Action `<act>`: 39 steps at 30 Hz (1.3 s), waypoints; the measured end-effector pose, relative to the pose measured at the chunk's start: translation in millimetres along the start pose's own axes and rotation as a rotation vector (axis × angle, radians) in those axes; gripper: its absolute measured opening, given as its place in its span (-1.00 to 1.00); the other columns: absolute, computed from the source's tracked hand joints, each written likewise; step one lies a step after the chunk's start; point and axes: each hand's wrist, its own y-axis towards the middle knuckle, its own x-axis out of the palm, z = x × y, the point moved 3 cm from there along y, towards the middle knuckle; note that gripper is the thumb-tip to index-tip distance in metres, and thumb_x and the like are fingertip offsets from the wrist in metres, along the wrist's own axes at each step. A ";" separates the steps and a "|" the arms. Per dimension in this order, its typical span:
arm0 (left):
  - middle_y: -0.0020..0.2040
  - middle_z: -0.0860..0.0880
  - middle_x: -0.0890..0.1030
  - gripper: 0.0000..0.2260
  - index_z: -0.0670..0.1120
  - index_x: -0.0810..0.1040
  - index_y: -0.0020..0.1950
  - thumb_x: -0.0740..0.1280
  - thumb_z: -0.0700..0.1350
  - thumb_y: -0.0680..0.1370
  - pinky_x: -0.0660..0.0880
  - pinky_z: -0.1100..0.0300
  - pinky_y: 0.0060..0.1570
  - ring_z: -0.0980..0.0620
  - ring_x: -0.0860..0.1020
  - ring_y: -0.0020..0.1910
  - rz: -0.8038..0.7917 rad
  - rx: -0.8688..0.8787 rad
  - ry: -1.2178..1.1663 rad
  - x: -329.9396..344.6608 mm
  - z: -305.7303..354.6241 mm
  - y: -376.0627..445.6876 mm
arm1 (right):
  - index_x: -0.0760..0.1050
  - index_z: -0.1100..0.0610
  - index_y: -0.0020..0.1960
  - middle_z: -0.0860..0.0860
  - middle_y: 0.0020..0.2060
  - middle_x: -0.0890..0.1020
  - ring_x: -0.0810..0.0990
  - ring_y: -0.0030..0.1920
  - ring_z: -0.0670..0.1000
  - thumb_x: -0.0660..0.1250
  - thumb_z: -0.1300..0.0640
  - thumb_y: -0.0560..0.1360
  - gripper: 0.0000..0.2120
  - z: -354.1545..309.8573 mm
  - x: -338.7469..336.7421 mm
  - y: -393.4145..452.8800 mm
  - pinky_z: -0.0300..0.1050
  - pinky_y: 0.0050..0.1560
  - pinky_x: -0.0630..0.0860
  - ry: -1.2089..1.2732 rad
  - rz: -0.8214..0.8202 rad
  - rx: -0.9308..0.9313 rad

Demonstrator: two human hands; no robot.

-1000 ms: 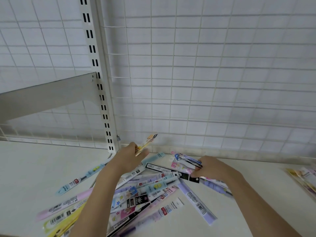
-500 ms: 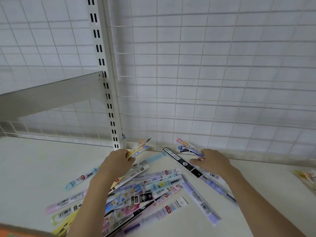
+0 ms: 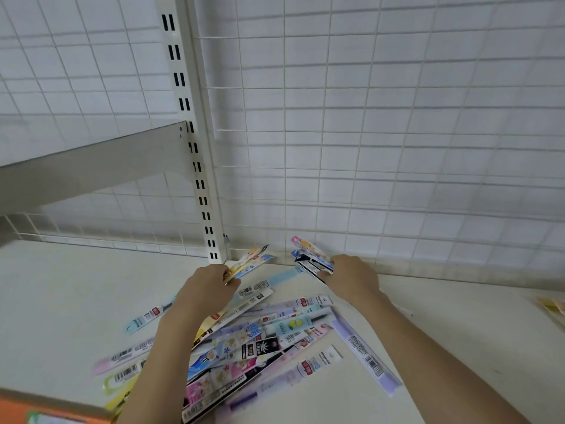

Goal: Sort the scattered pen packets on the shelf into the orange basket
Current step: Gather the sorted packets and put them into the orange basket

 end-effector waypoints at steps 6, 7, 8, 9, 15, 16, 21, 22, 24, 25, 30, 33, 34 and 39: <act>-0.31 -0.01 0.47 -0.73 -0.05 0.33 -0.31 0.19 -0.02 0.58 0.35 0.20 -0.32 0.04 0.43 -0.40 -0.012 -0.035 -0.007 2.8 -12.0 -4.3 | 0.55 0.13 0.01 0.00 -0.30 0.57 0.53 -0.27 0.05 0.26 0.06 0.49 -0.81 -0.4 3.5 4.4 -0.23 -0.42 0.35 0.054 -0.033 0.027; -0.33 0.00 0.45 -0.72 -0.04 0.32 -0.32 0.20 -0.02 0.58 0.34 0.20 -0.32 0.02 0.45 -0.37 -0.018 -0.036 -0.010 5.1 -13.0 -5.6 | 0.54 0.12 -0.05 -0.02 -0.38 0.53 0.53 -0.31 0.05 0.25 0.08 0.48 -0.85 0.9 1.7 4.3 -0.25 -0.46 0.33 0.067 -0.032 0.028; -0.33 0.00 0.44 -0.73 -0.03 0.33 -0.32 0.21 -0.02 0.57 0.34 0.20 -0.31 -0.01 0.47 -0.32 -0.023 -0.032 -0.017 7.4 -12.9 -6.3 | 0.52 0.11 -0.12 -0.04 -0.43 0.50 0.52 -0.36 0.04 0.25 0.09 0.48 -0.89 3.1 -0.5 3.7 -0.26 -0.47 0.32 0.082 -0.036 0.028; -0.32 0.01 0.44 -0.76 -0.04 0.35 -0.29 0.22 -0.02 0.57 0.34 0.22 -0.33 -0.03 0.48 -0.28 -0.030 -0.023 -0.021 9.9 -12.0 -6.7 | 0.48 0.10 -0.18 -0.04 -0.46 0.49 0.49 -0.40 0.01 0.26 0.09 0.48 -0.89 5.6 -2.8 1.8 -0.25 -0.48 0.30 0.100 -0.044 0.029; -0.34 0.03 0.38 -0.71 -0.01 0.28 -0.34 0.19 -0.02 0.57 0.28 0.21 -0.35 0.01 0.40 -0.29 -0.070 0.041 0.009 24.6 8.6 -4.9 | 0.33 0.06 -0.37 -0.03 -0.47 0.44 0.41 -0.44 -0.01 0.28 0.14 0.44 -0.76 28.6 -15.9 -29.6 -0.20 -0.44 0.28 0.256 -0.078 0.072; -0.36 0.03 0.36 -0.68 -0.01 0.25 -0.36 0.19 -0.01 0.58 0.27 0.21 -0.34 0.03 0.38 -0.31 -0.080 0.051 0.016 26.7 14.0 -3.9 | 0.33 0.06 -0.37 -0.02 -0.46 0.45 0.41 -0.43 0.01 0.28 0.16 0.43 -0.77 33.1 -18.9 -36.7 -0.18 -0.41 0.29 0.287 -0.068 0.075; -0.36 0.03 0.36 -0.68 -0.02 0.25 -0.36 0.18 -0.01 0.58 0.30 0.20 -0.28 0.04 0.37 -0.32 -0.098 0.121 0.024 35.4 44.2 0.1 | 0.43 0.10 -0.31 0.02 -0.43 0.54 0.51 -0.39 0.05 0.27 0.17 0.42 -0.87 55.7 -38.3 -71.8 -0.15 -0.34 0.37 0.440 0.036 0.136; -0.36 0.03 0.36 -0.69 -0.02 0.26 -0.35 0.18 -0.01 0.58 0.31 0.20 -0.24 0.04 0.38 -0.31 -0.113 0.129 0.019 38.7 49.6 1.2 | 0.42 0.08 -0.34 0.00 -0.45 0.56 0.52 -0.43 0.00 0.27 0.17 0.43 -0.83 59.4 -40.5 -77.4 -0.19 -0.40 0.37 0.468 0.047 0.145; -0.35 0.04 0.37 -0.69 -0.01 0.26 -0.34 0.18 0.01 0.58 0.32 0.19 -0.22 0.04 0.38 -0.31 -0.153 0.141 0.014 46.0 59.3 3.0 | 0.49 0.09 -0.31 0.01 -0.38 0.64 0.57 -0.37 -0.01 0.25 0.14 0.46 -0.82 65.9 -44.4 -85.7 -0.17 -0.35 0.45 0.475 0.055 0.166; -0.33 0.04 0.38 -0.70 0.00 0.27 -0.34 0.18 0.02 0.58 0.33 0.19 -0.21 0.04 0.39 -0.29 -0.170 0.149 0.021 49.5 63.6 4.0 | 0.54 0.13 -0.24 0.05 -0.31 0.67 0.61 -0.27 0.06 0.23 0.11 0.48 -0.81 68.8 -46.4 -88.2 -0.11 -0.24 0.51 0.467 0.066 0.173; -0.06 -0.06 0.44 -0.83 -0.06 0.36 -0.17 0.19 -0.01 0.57 0.37 0.16 -0.15 -0.01 0.42 -0.17 -0.123 0.150 0.102 55.0 73.0 14.0 | 0.56 0.26 -0.06 0.19 -0.20 0.66 0.60 -0.12 0.19 0.21 0.05 0.53 -0.71 81.0 -51.6 -98.8 -0.01 -0.09 0.51 0.464 0.128 0.195; 0.23 -0.13 0.36 -0.80 -0.13 0.46 0.06 0.20 -0.03 0.57 0.43 0.11 -0.10 -0.02 0.44 -0.13 -0.094 0.085 0.143 54.7 71.6 22.4 | 0.42 0.21 -0.29 0.11 -0.44 0.49 0.47 -0.35 0.14 0.24 0.03 0.54 -0.69 85.9 -50.8 -105.7 -0.08 -0.32 0.35 0.497 0.120 0.201; 0.27 -0.14 0.34 -0.75 -0.15 0.46 0.13 0.21 -0.02 0.57 0.45 0.09 -0.07 -0.05 0.47 -0.08 -0.099 0.065 0.159 55.6 70.8 24.1 | 0.35 0.18 -0.33 0.05 -0.49 0.41 0.40 -0.41 0.07 0.26 0.02 0.53 -0.67 87.2 -49.7 -107.0 -0.10 -0.36 0.29 0.485 0.118 0.205; 0.00 -0.08 0.48 -0.79 -0.16 0.48 0.11 0.19 -0.08 0.58 0.40 0.14 -0.14 -0.04 0.44 -0.12 -0.087 0.054 0.188 58.2 73.2 24.2 | 0.35 0.18 -0.21 -0.02 -0.42 0.43 0.40 -0.36 0.02 0.35 0.04 0.46 -0.74 93.9 -43.3 -106.5 -0.10 -0.30 0.32 0.461 0.077 0.194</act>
